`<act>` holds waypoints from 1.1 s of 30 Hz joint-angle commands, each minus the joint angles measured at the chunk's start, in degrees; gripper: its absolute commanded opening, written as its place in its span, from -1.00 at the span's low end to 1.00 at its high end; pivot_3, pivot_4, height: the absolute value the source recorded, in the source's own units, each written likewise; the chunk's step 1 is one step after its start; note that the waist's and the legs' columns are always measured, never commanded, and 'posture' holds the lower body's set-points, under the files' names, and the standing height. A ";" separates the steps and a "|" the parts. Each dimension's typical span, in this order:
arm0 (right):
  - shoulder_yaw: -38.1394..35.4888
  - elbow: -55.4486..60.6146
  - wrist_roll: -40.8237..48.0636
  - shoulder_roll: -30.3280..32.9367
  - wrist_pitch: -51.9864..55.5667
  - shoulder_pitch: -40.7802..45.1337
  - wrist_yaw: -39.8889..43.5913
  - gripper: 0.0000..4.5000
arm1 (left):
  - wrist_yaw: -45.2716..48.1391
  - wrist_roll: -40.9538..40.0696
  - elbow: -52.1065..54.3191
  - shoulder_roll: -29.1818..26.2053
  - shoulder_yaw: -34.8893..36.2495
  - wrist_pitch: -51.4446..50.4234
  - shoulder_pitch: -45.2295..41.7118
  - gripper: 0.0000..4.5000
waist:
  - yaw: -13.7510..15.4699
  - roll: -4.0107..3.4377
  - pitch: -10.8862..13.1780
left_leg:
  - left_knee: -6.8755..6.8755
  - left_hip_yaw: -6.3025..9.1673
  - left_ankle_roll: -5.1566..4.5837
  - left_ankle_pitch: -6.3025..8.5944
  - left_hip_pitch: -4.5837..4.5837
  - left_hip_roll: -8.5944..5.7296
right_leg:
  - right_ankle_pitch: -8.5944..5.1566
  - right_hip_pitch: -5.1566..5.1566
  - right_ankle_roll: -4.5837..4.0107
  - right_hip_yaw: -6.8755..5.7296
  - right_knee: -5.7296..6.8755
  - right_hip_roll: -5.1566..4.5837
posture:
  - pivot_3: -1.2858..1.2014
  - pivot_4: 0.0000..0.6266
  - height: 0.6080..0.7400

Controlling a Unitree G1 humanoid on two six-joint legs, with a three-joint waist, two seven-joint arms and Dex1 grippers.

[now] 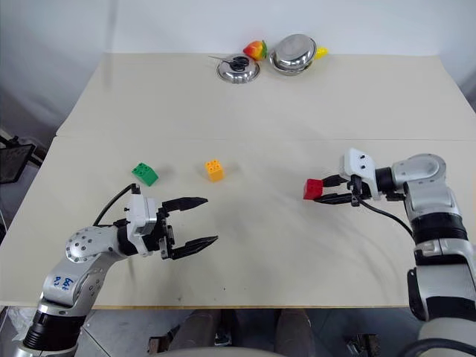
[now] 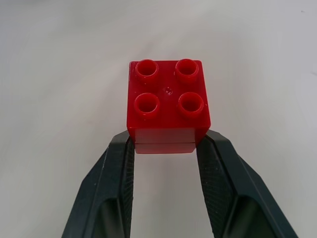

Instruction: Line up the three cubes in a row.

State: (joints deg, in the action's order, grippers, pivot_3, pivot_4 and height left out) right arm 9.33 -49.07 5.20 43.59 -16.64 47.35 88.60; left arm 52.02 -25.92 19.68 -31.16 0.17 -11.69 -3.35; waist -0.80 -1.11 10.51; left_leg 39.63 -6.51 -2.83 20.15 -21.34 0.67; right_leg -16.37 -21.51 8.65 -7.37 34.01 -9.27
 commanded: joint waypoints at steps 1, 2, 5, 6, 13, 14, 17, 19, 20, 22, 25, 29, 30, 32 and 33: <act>0.82 -6.61 -2.48 -0.63 -5.73 3.11 2.61 -0.37 | -0.67 -0.47 2.58 -0.13 1.15 0.93 0.89 1.00 | -0.17 -0.01 0.01 | 0.00 0.00 0.00 0.00 0.00 -0.01 | 0.00 0.00 0.00 0.01 -0.01 -0.01 | 0.03 -0.52 1.00; 1.01 -8.26 -2.93 -1.01 -7.27 3.82 2.70 -0.37 | -0.79 -0.53 2.76 -0.26 1.37 0.87 1.07 1.00 | -0.35 -0.01 0.01 | 0.00 -0.01 0.00 0.00 0.00 -0.01 | 0.00 0.00 0.00 0.01 -0.01 -0.01 | 0.03 -0.52 1.00; 1.55 -11.81 -3.93 -1.76 -10.61 5.19 3.38 -0.37 | -0.92 -0.65 3.05 -0.76 2.03 0.80 1.57 1.00 | -0.78 0.00 0.01 | 0.02 0.02 0.00 0.00 0.01 0.01 | 0.00 0.02 0.00 0.00 0.03 0.00 | 0.03 -0.52 1.00; 1.72 -12.66 -4.06 -1.96 -11.08 5.53 3.61 -0.37 | -0.90 -0.70 3.10 -0.84 2.18 0.79 1.66 1.00 | -0.80 0.00 0.01 | 0.01 0.02 0.00 0.00 0.01 0.01 | 0.00 0.02 0.00 0.00 0.03 0.00 | 0.03 -0.52 1.00; 3.06 -15.62 -3.34 -2.84 -10.06 7.00 3.90 0.23 | -0.11 -0.96 2.76 -1.59 2.94 0.81 1.69 1.00 | -0.86 -0.01 0.01 | 0.05 0.04 0.00 0.00 0.03 0.02 | 0.00 0.04 0.00 0.01 0.06 -0.01 | 0.03 -0.52 1.00; 2.58 -15.95 -3.28 -2.88 -10.64 7.14 3.90 0.37 | 0.01 -0.95 2.55 -1.75 2.99 0.76 1.46 1.00 | -0.90 -0.01 0.01 | 0.04 0.04 0.00 0.00 0.03 0.02 | 0.00 0.04 -0.01 0.01 0.06 -0.01 | 0.03 -0.52 1.00; 1.34 -16.59 -2.95 -2.87 -12.61 7.41 3.90 0.79 | -0.02 -0.88 2.19 -1.98 3.16 0.76 1.05 1.00 | -0.86 -0.01 0.01 | 0.03 0.05 0.01 0.00 0.02 0.03 | -0.01 0.04 -0.02 -0.01 0.04 -0.01 | 0.03 -0.52 1.00; -0.57 -16.56 -1.45 -2.79 -14.65 7.60 3.90 0.98 | -0.70 -0.78 1.89 -1.78 3.88 0.89 1.25 1.00 | -0.86 -0.02 0.02 | 0.03 0.06 0.01 0.00 0.01 0.03 | -0.01 0.04 -0.02 -0.01 0.04 -0.01 | 0.03 -0.52 1.00; -1.15 -16.35 -0.81 -2.21 -14.50 7.77 3.90 0.98 | -1.02 -0.83 1.89 -1.80 4.50 0.92 1.82 1.00 | -0.88 -0.02 0.02 | 0.03 0.05 0.01 0.00 0.01 0.02 | -0.01 0.04 -0.02 -0.01 0.03 -0.01 | 0.03 -0.52 1.00; -2.13 -15.51 1.13 -1.00 -14.31 7.53 3.90 0.98 | -1.56 -0.99 1.87 -1.88 5.96 1.15 3.47 1.00 | -0.94 -0.03 0.02 | 0.03 0.05 0.01 0.00 0.01 0.03 | -0.01 0.02 -0.02 -0.01 0.04 -0.01 | 0.03 -0.52 1.00; -4.14 -8.82 9.84 2.12 -9.85 3.92 3.90 0.98 | -2.80 -1.50 1.26 -1.65 10.95 2.06 8.86 1.00 | -0.95 -0.05 0.04 | -0.01 0.06 0.01 0.00 0.01 0.04 | -0.01 0.01 -0.02 -0.02 0.00 -0.03 | 0.03 -0.52 1.00; -10.46 4.07 20.96 5.41 -0.96 -4.97 3.90 0.98 | -5.87 -2.39 -1.61 0.74 19.52 5.32 15.47 1.00 | -0.63 -0.04 0.05 | -0.06 0.18 0.02 0.04 -0.04 0.03 | -0.03 0.02 -0.06 -0.18 -0.07 -0.13 | 0.03 -0.52 1.00; -12.71 8.21 22.76 5.85 0.81 -8.34 3.08 0.98 | -6.45 -2.97 -2.46 1.24 21.93 5.77 17.23 1.00 | -0.60 -0.03 0.05 | -0.04 0.21 0.02 0.04 -0.07 0.01 | -0.03 0.03 -0.06 -0.22 -0.08 -0.14 | 0.03 -0.52 1.00; -16.50 18.82 27.49 6.76 8.16 -16.22 1.04 0.98 | -7.74 -3.40 -4.31 2.29 26.11 6.96 19.79 1.00 | -0.42 0.00 0.05 | -0.02 0.26 0.02 0.06 -0.09 0.02 | -0.03 0.06 -0.06 -0.27 -0.11 -0.17 | 0.03 -0.52 1.00; -18.82 25.27 30.19 6.11 11.24 -21.10 -2.26 0.98 | -9.05 -3.45 -5.15 3.12 28.20 7.58 20.86 1.00 | -0.41 0.00 0.06 | -0.03 0.30 0.04 0.11 -0.09 0.02 | -0.03 0.06 -0.06 -0.27 -0.12 -0.19 | 0.03 -0.52 1.00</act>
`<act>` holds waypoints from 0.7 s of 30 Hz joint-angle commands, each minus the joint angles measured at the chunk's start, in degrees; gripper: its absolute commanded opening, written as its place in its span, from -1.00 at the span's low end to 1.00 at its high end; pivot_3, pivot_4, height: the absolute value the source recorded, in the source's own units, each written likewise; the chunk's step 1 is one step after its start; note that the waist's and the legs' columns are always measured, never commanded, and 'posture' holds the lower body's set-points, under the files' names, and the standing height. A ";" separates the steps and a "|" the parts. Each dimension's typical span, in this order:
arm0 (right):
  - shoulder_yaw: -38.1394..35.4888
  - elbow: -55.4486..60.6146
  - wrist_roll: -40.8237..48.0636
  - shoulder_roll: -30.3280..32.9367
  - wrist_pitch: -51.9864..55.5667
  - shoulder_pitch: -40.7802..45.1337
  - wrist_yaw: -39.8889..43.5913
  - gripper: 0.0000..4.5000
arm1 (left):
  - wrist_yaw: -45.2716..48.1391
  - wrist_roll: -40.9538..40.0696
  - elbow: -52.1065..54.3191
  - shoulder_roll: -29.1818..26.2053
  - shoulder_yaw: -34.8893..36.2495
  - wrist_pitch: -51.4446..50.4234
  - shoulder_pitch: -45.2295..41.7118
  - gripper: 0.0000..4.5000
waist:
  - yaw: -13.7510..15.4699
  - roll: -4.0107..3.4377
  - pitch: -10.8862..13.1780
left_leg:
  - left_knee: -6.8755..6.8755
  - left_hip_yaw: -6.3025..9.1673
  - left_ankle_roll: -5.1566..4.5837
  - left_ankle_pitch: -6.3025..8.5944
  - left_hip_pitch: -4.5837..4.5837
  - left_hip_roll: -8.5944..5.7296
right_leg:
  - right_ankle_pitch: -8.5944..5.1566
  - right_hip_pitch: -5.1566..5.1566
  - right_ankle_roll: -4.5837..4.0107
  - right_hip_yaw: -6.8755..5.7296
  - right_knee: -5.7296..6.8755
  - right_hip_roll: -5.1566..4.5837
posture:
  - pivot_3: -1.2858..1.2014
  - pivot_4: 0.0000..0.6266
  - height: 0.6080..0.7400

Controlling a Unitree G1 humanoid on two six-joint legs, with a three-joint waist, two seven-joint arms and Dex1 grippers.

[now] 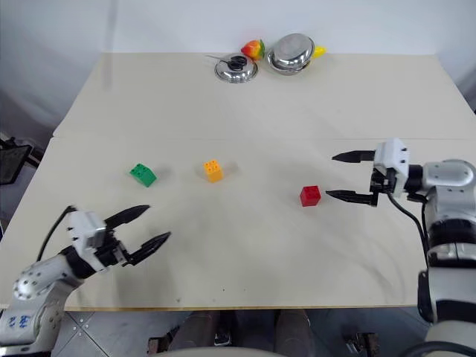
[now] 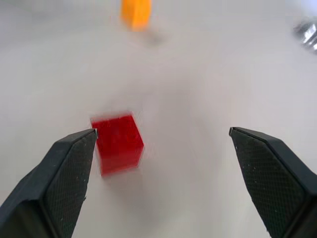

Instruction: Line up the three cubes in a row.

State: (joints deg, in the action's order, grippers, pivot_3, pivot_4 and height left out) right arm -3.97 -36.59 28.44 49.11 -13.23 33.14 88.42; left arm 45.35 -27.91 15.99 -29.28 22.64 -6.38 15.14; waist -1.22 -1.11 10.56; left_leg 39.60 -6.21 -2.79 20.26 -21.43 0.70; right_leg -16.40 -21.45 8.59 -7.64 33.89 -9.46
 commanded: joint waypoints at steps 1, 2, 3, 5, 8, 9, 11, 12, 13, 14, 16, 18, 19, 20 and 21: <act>-7.58 18.51 8.91 -0.36 10.16 -11.36 -5.34 0.98 | -3.79 -1.54 -2.37 2.07 7.62 2.86 3.08 1.00 | 0.26 -0.02 0.01 | 0.00 -0.01 -0.02 0.02 -0.01 -0.01 | 0.00 -0.01 0.00 -0.01 0.01 -0.01 | 0.03 -0.52 1.00; -9.17 22.62 10.00 -1.12 11.75 -14.46 -7.85 0.98 | -4.71 -1.61 -2.94 2.61 8.78 3.25 3.48 1.00 | 0.51 0.01 0.00 | -0.02 -0.02 -0.03 0.03 -0.04 -0.01 | 0.00 -0.03 0.00 -0.02 -0.01 -0.04 | 0.03 -0.52 1.00; -10.54 27.35 10.81 -2.33 12.51 -18.59 -10.09 0.98 | -5.98 -1.71 -4.01 3.34 10.52 3.77 3.78 1.00 | 0.64 0.05 0.03 | -0.01 -0.01 0.00 0.11 -0.01 0.05 | 0.00 -0.02 0.00 0.00 -0.04 -0.06 | 0.03 -0.52 1.00; -12.47 33.38 10.94 -5.28 12.37 -24.26 -14.12 0.98 | -9.04 -2.15 -6.15 4.85 13.27 4.41 3.34 1.00 | 0.96 0.07 0.03 | -0.01 -0.08 0.01 0.14 -0.01 0.04 | 0.00 -0.06 0.00 0.03 -0.04 -0.07 | 0.03 -0.52 1.00; -13.94 38.89 10.27 -9.25 11.26 -30.28 -17.91 0.98 | -9.68 -1.55 -8.22 5.46 14.13 5.66 3.74 1.00 | 1.16 0.14 0.03 | -0.01 -0.12 0.32 0.36 0.05 0.05 | 0.00 -0.07 0.00 0.10 -0.02 -0.07 | 0.03 -0.52 1.00; -13.99 40.04 9.64 -10.01 10.59 -32.12 -18.07 0.98 | -9.16 -1.37 -8.92 5.24 14.07 6.01 3.85 1.00 | 1.22 0.14 0.03 | -0.02 -0.17 0.30 0.37 0.05 0.02 | 0.00 -0.09 0.00 0.11 0.00 -0.04 | 0.03 -0.52 1.00; -14.37 40.82 8.72 -11.30 8.91 -34.54 -18.15 0.98 | -9.19 -1.54 -9.76 4.98 14.01 6.05 3.35 1.00 | 1.39 0.19 0.00 | -0.02 -0.17 0.25 0.40 0.05 0.00 | 0.00 -0.10 0.00 0.09 0.02 -0.02 | 0.03 -0.52 1.00; -14.82 40.54 8.76 -12.24 7.32 -35.62 -17.45 0.98 | -9.40 -1.59 -10.06 4.80 13.88 6.01 2.79 1.00 | 1.40 0.23 -0.01 | -0.01 -0.18 0.20 0.40 0.04 -0.01 | 0.00 -0.10 0.00 0.10 0.01 -0.01 | 0.03 -0.52 1.00; -15.10 40.04 8.89 -12.97 5.06 -36.98 -15.46 0.98 | -9.43 -1.69 -10.34 4.46 13.59 5.81 2.03 1.00 | 1.42 0.27 -0.02 | -0.01 -0.20 0.08 0.36 0.05 -0.02 | 0.00 -0.10 0.00 0.11 0.01 -0.01 | 0.03 -0.52 1.00; -15.15 39.46 8.34 -13.21 3.59 -38.04 -14.56 0.98 | -9.39 -1.67 -10.46 4.11 13.13 5.52 1.26 1.00 | 1.45 0.29 -0.03 | -0.01 -0.20 -0.03 0.30 0.05 -0.02 | 0.00 -0.09 0.00 0.10 0.00 0.00 | 0.03 -0.52 1.00; -15.48 38.72 8.41 -13.43 2.73 -39.19 -13.85 0.98 | -9.39 -1.33 -9.72 3.53 11.72 4.67 -0.23 1.00 | 1.44 0.29 -0.03 | -0.01 -0.20 -0.05 0.30 0.05 -0.02 | 0.00 -0.08 0.00 0.11 0.01 0.01 | 0.03 -0.52 1.00; -15.80 37.83 8.06 -13.38 1.85 -39.44 -13.82 0.98 | -10.08 -0.45 -9.31 2.92 10.06 3.79 -1.95 1.00 | 1.20 0.29 -0.03 | -0.01 -0.25 -0.06 0.29 0.09 -0.02 | 0.00 -0.08 0.00 0.16 0.03 0.01 | 0.03 -0.52 1.00; -16.00 37.29 7.81 -13.07 1.42 -39.48 -13.49 0.98 | -10.41 -0.37 -9.14 2.59 8.89 3.04 -3.67 1.00 | 1.16 0.29 -0.03 | -0.02 -0.28 -0.06 0.29 0.12 -0.02 | 0.00 -0.07 0.00 0.19 0.06 0.01 | 0.03 -0.52 1.00; -16.29 36.89 7.68 -12.87 1.22 -39.40 -13.44 0.98 | -10.89 0.20 -9.28 2.16 7.67 2.37 -5.44 1.00 | 1.16 0.30 -0.04 | -0.01 -0.28 -0.06 0.29 0.15 -0.02 | 0.00 -0.06 0.00 0.20 0.07 0.02 | 0.03 -0.52 1.00; -16.56 36.66 7.71 -12.75 1.27 -39.25 -13.42 0.98 | -10.70 0.22 -9.44 1.87 6.48 1.85 -7.25 1.00 | 1.15 0.30 -0.04 | -0.01 -0.29 -0.06 0.29 0.15 -0.01 | 0.00 -0.06 0.00 0.20 0.09 0.03 | 0.03 -0.52 1.00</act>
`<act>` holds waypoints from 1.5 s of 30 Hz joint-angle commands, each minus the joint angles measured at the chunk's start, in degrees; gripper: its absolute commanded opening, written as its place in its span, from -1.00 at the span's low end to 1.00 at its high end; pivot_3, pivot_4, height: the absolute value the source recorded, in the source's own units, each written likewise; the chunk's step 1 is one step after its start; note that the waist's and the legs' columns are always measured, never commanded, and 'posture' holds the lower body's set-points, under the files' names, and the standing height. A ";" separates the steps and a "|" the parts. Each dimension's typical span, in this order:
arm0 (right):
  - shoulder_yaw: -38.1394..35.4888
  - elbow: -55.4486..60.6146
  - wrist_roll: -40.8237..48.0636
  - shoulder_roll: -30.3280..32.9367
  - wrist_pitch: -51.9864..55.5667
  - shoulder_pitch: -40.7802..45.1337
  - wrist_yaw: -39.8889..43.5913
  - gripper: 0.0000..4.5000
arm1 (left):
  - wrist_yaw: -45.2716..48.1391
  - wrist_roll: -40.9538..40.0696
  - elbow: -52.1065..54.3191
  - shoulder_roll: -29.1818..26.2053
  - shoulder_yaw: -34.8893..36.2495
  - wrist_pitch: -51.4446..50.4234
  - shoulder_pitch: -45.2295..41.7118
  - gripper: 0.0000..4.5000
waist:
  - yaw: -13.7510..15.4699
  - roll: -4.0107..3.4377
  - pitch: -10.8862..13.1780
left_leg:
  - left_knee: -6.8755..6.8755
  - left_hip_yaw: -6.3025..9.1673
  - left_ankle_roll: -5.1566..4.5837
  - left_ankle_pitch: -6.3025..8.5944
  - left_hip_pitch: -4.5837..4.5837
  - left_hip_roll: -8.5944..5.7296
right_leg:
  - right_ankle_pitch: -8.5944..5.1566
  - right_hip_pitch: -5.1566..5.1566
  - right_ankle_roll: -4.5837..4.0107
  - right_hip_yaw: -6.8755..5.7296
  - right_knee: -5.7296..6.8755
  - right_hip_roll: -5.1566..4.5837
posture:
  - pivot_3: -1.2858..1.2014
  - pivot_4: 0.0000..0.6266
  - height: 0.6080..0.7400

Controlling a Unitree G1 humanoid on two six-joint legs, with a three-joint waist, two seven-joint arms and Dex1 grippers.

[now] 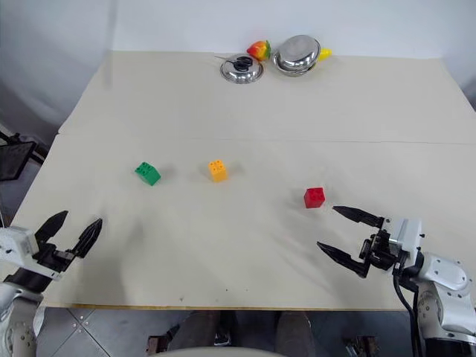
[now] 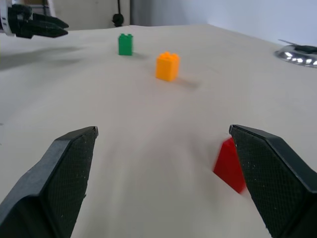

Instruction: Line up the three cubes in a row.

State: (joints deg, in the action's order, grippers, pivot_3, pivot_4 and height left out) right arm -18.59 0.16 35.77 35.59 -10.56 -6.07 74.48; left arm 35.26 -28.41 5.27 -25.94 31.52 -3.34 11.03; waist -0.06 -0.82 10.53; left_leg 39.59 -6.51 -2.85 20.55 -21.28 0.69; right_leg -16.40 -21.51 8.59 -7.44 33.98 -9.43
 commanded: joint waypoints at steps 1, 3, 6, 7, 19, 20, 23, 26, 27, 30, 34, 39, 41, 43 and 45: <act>-2.08 -0.16 0.42 1.00 -1.18 0.10 0.50 0.98 | -0.89 0.91 0.48 -1.78 -3.68 -2.31 -5.52 1.00 | 0.00 0.01 0.00 | 0.00 0.00 0.00 0.00 0.01 0.01 | 0.00 0.00 0.00 0.00 0.01 0.02 | 0.03 -0.52 1.00; -2.12 -0.11 0.54 1.24 -0.66 0.42 0.27 0.98 | -0.72 2.64 -2.74 -2.36 -6.43 -2.53 -10.01 1.00 | 0.09 0.00 -0.01 | 0.00 -0.01 -0.01 -0.02 0.01 0.01 | 0.00 -0.01 0.00 0.00 0.05 0.03 | 0.03 -0.52 1.00; -1.60 0.57 0.34 1.37 0.05 0.80 0.03 0.98 | -0.95 5.66 -9.27 -3.18 -10.26 -2.58 -17.30 1.00 | 0.08 0.00 -0.01 | 0.00 -0.04 -0.03 -0.03 0.02 -0.02 | 0.00 0.00 0.00 0.00 0.07 0.06 | 0.03 -0.52 1.00; -1.39 0.94 0.31 1.34 0.34 0.98 -0.20 0.98 | -1.16 6.86 -11.64 -3.46 -11.49 -2.80 -19.53 1.00 | 0.06 0.01 -0.01 | 0.00 -0.07 -0.04 -0.03 0.03 -0.05 | 0.00 0.00 0.00 0.01 0.08 0.06 | 0.03 -0.52 1.00; -0.06 5.13 -0.79 -0.37 1.38 0.33 -4.03 1.00 | 1.00 11.36 -28.12 -2.71 -17.16 0.92 -33.17 0.42 | 0.03 0.10 -0.01 | 0.01 -0.14 -0.05 -0.05 0.01 -0.02 | 0.01 -0.02 0.02 -0.04 0.05 0.14 | 0.03 -0.52 1.00; -0.13 5.23 -0.98 -0.50 1.34 0.12 -4.44 1.00 | 1.43 11.79 -28.36 -3.11 -17.54 1.05 -33.24 0.28 | 0.08 0.10 -0.01 | 0.01 -0.14 -0.05 -0.05 0.01 -0.02 | 0.01 -0.02 0.02 -0.04 0.05 0.14 | 0.03 -0.52 1.00; -0.48 5.54 -1.32 -0.64 1.12 -0.85 -5.11 1.00 | 3.84 12.26 -28.61 -4.35 -18.21 1.82 -33.24 -0.17 | 0.11 0.10 -0.01 | 0.02 -0.14 -0.06 -0.05 0.01 -0.03 | 0.01 -0.02 0.02 -0.03 0.05 0.14 | 0.03 -0.52 1.00; -1.71 5.58 -1.71 -0.08 0.39 -2.81 -5.10 1.00 | 14.21 8.53 -23.29 -6.30 -20.15 2.57 -33.13 -0.33 | 0.14 0.11 0.00 | 0.02 -0.14 -0.06 -0.05 0.01 -0.03 | 0.01 -0.02 0.02 -0.04 0.04 0.14 | 0.03 -0.52 1.00; -2.21 5.54 -1.73 0.22 0.25 -3.43 -5.08 1.00 | 18.61 6.74 -20.83 -7.07 -21.08 1.88 -33.15 -0.33 | 0.16 0.12 0.01 | 0.02 -0.14 -0.06 -0.05 0.00 -0.03 | 0.01 -0.02 0.02 -0.05 0.04 0.14 | 0.03 -0.52 1.00; -4.55 5.25 -1.24 1.54 0.03 -5.78 -4.45 1.00 | 28.23 3.30 -14.51 -8.90 -25.46 -3.03 -35.83 -0.33 | 0.31 0.16 0.03 | 0.04 -0.12 -0.06 -0.05 -0.04 -0.04 | 0.01 -0.02 0.02 -0.03 0.04 0.14 | 0.03 -0.52 1.00; -8.27 4.45 -0.29 3.13 -0.01 -8.93 -3.08 1.00 | 35.36 7.12 -15.11 -6.43 -35.06 -2.25 -44.03 -0.33 | 0.92 0.15 0.03 | 0.14 -0.16 -0.07 -0.05 -0.01 -0.07 | 0.03 0.04 0.06 0.03 0.05 0.16 | 0.03 -0.52 1.00; -11.31 4.98 -0.15 3.66 -0.11 -12.64 -2.33 1.00 | 38.15 14.37 -27.42 4.39 -45.32 3.51 -54.25 -0.33 | 1.58 0.18 0.03 | 0.18 -0.23 -0.09 -0.07 -0.03 -0.33 | 0.05 0.05 0.10 0.10 -0.01 0.26 | 0.03 -0.52 1.00; -11.65 6.22 -0.28 3.18 -0.08 -13.54 -3.06 1.00 | 36.56 17.51 -35.65 8.10 -46.85 6.96 -57.56 -0.33 | 1.34 0.23 0.06 | 0.17 -0.24 -0.10 -0.07 -0.04 -0.39 | 0.07 0.04 0.13 0.12 -0.07 0.26 | 0.03 -0.52 1.00; -11.88 7.63 -0.22 2.58 -0.07 -14.53 -3.98 1.00 | 34.64 20.40 -43.50 11.53 -47.86 10.69 -61.04 -0.33 | 1.28 0.26 0.08 | 0.14 -0.27 -0.10 -0.07 -0.04 -0.31 | 0.07 0.01 0.14 0.13 -0.12 0.32 | 0.03 -0.52 1.00; -12.04 9.31 -0.19 1.67 -0.24 -15.80 -5.15 1.00 | 32.32 22.57 -51.01 15.29 -48.27 12.99 -65.12 -0.33 | 1.43 0.30 0.11 | 0.14 -0.28 -0.09 -0.07 -0.05 -0.21 | 0.07 -0.01 0.14 0.12 -0.13 0.38 | 0.03 -0.52 1.00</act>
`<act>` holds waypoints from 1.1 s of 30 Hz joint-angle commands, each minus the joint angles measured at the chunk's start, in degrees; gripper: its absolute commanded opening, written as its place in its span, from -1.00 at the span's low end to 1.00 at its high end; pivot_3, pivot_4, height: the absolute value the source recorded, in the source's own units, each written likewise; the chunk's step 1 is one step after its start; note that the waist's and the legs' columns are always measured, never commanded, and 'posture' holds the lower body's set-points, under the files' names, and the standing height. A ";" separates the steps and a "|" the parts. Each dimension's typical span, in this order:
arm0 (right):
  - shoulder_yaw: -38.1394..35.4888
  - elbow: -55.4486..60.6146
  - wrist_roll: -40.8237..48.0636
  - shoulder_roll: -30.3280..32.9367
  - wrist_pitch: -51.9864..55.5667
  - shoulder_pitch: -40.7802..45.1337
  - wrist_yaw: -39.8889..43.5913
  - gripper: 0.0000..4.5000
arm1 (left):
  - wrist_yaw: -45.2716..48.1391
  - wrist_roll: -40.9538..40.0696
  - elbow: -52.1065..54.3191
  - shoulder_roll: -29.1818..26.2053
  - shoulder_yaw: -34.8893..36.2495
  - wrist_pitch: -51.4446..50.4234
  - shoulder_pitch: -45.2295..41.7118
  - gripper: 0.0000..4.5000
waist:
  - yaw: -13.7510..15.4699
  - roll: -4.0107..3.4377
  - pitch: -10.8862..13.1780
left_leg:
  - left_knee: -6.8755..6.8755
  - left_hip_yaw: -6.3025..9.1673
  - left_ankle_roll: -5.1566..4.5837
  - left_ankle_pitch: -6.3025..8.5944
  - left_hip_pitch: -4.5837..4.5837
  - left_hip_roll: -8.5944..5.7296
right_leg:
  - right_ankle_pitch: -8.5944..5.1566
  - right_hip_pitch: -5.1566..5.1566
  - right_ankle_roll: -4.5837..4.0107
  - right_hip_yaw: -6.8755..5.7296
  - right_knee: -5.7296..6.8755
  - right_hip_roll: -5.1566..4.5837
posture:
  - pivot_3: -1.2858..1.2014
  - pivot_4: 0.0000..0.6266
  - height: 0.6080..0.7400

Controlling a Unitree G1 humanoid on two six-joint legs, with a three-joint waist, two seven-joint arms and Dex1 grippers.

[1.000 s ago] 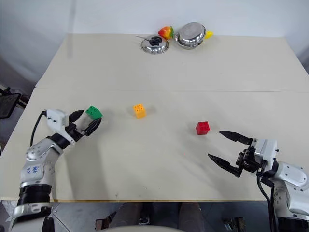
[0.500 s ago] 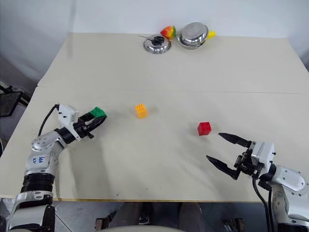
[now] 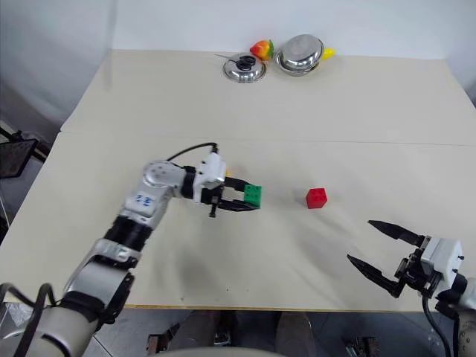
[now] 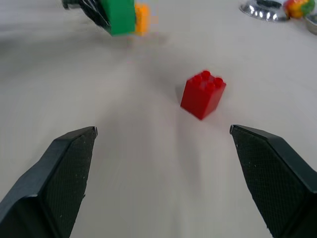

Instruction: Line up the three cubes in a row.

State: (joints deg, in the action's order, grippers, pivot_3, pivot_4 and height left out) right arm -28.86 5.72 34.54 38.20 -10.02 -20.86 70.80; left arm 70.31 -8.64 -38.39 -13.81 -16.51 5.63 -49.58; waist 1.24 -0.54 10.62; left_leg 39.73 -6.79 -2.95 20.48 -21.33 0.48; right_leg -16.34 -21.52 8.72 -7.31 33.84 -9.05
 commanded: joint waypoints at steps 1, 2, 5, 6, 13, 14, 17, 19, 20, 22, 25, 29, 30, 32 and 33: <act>-1.81 4.36 1.01 -1.29 -0.83 -1.42 -1.93 1.00 | -3.59 3.83 -10.11 4.29 -0.29 5.13 -5.93 -0.33 | 0.19 0.06 0.04 | 0.02 0.02 0.00 0.00 -0.02 0.03 | 0.00 0.00 0.00 -0.01 0.01 0.01 | 0.03 -0.52 1.00; -1.83 4.92 0.94 -1.62 -0.89 -1.75 -2.31 1.00 | -4.40 4.87 -12.50 5.04 -0.28 6.46 -7.09 -0.33 | 0.21 0.07 0.04 | 0.07 0.03 0.00 0.00 -0.05 0.05 | 0.00 -0.01 0.01 -0.01 0.00 0.01 | 0.03 -0.52 1.00; -1.92 6.85 0.80 -2.80 -0.90 -2.60 -3.85 1.00 | -5.17 6.23 -17.30 6.76 0.52 8.18 -9.39 -0.33 | 0.20 0.12 0.07 | 0.11 0.06 -0.01 0.01 -0.11 0.24 | 0.03 -0.04 0.05 0.01 -0.01 -0.02 | 0.03 -0.52 1.00; -1.86 7.64 0.70 -3.28 -0.91 -3.10 -4.35 1.00 | -4.87 6.34 -18.33 7.19 0.79 8.27 -9.84 -0.33 | 0.20 0.11 0.07 | 0.11 0.08 -0.01 0.01 -0.12 0.24 | 0.03 -0.06 0.05 0.00 -0.01 -0.02 | 0.03 -0.52 1.00; -1.09 9.30 -0.19 -4.73 -1.19 -4.68 -5.82 1.00 | -3.32 7.45 -22.05 7.84 1.69 8.82 -10.94 -0.18 | 0.17 0.12 0.07 | 0.14 0.10 -0.04 0.02 -0.18 0.27 | 0.02 -0.09 0.04 -0.02 0.01 -0.05 | 0.03 -0.52 1.00; -1.10 9.20 -0.19 -4.70 -1.21 -4.64 -5.82 1.00 | -2.90 7.28 -22.11 7.82 1.94 8.69 -10.89 0.00 | 0.18 0.12 0.07 | 0.16 0.10 -0.05 0.03 -0.18 0.27 | 0.02 -0.09 0.04 -0.02 0.01 -0.07 | 0.03 -0.52 1.00; -0.86 8.60 -0.35 -4.56 -1.35 -4.16 -5.72 1.00 | -3.04 7.99 -21.63 7.27 1.98 8.48 -10.45 0.40 | 0.17 0.12 0.07 | 0.17 0.14 -0.07 0.04 -0.20 0.26 | 0.02 -0.09 0.04 -0.04 0.02 -0.09 | 0.03 -0.52 1.00; -0.52 8.22 -0.46 -4.44 -1.33 -3.60 -5.60 1.00 | -1.61 7.32 -20.08 6.94 2.54 8.44 -9.93 0.68 | 0.16 0.12 0.07 | 0.18 0.14 -0.08 0.04 -0.20 0.25 | 0.02 -0.09 0.04 -0.05 0.02 -0.10 | 0.03 -0.52 1.00; -0.29 8.00 -0.53 -4.34 -1.26 -3.16 -5.56 1.00 | -1.13 7.00 -19.02 6.64 2.87 9.21 -9.63 0.83 | 0.15 0.12 0.07 | 0.18 0.14 -0.08 0.04 -0.21 0.26 | 0.02 -0.09 0.04 -0.06 0.02 -0.09 | 0.03 -0.52 1.00; 0.10 7.57 -0.67 -4.16 -1.13 -2.27 -5.44 1.00 | 0.02 6.36 -16.51 5.89 3.50 9.87 -9.01 0.98 | 0.13 0.11 0.07 | 0.20 0.15 -0.08 0.04 -0.21 0.26 | 0.03 -0.09 0.04 -0.07 0.03 -0.09 | 0.03 -0.52 1.00; 1.42 6.22 -0.69 -3.50 -0.61 0.08 -4.35 1.00 | 6.44 0.71 -4.79 2.89 5.89 7.77 -6.07 0.98 | 0.06 0.11 0.07 | 0.21 0.16 -0.08 0.04 -0.21 0.27 | 0.02 -0.09 0.04 -0.07 0.06 -0.09 | 0.03 -0.52 1.00; 3.09 4.51 -0.24 -2.70 0.77 3.32 -3.01 1.00 | 10.49 -6.45 8.71 -2.20 9.63 1.25 -1.24 0.98 | -0.09 0.07 0.05 | 0.25 0.18 -0.08 0.04 -0.21 0.29 | 0.02 -0.08 0.03 -0.07 0.11 -0.08 | 0.03 -0.52 1.00; 3.83 4.08 0.10 -2.40 1.61 4.93 -2.87 1.00 | 9.17 -7.80 10.83 -4.63 12.23 0.36 0.53 0.98 | -0.32 0.06 0.04 | 0.27 0.18 -0.08 0.04 -0.21 0.29 | 0.02 -0.08 0.03 -0.07 0.14 -0.08 | 0.03 -0.52 1.00; 4.84 3.61 0.52 -2.18 2.64 7.35 -2.85 1.00 | 6.20 -9.44 13.55 -8.59 16.29 -1.22 3.85 0.98 | -1.11 0.04 0.03 | 0.30 0.15 -0.08 0.04 -0.16 0.32 | 0.02 -0.05 0.03 -0.02 0.18 -0.07 | 0.03 -0.52 1.00; 5.30 3.43 0.61 -2.36 2.86 8.78 -3.06 1.00 | 4.55 -10.10 14.49 -11.27 18.95 -2.06 6.66 0.98 | -1.43 0.04 0.03 | 0.31 0.18 -0.07 0.03 -0.14 0.33 | 0.02 -0.05 0.03 -0.04 0.23 -0.07 | 0.03 -0.52 1.00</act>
State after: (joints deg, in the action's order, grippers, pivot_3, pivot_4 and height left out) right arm -23.49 8.69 33.55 35.23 -7.42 -12.77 67.82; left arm 77.06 -16.56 -26.27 -22.68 -1.85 4.89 -45.09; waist -0.19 -0.50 10.65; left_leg 40.04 -6.60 -3.01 20.50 -21.44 0.83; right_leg -16.33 -21.56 8.74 -7.35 34.08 -9.11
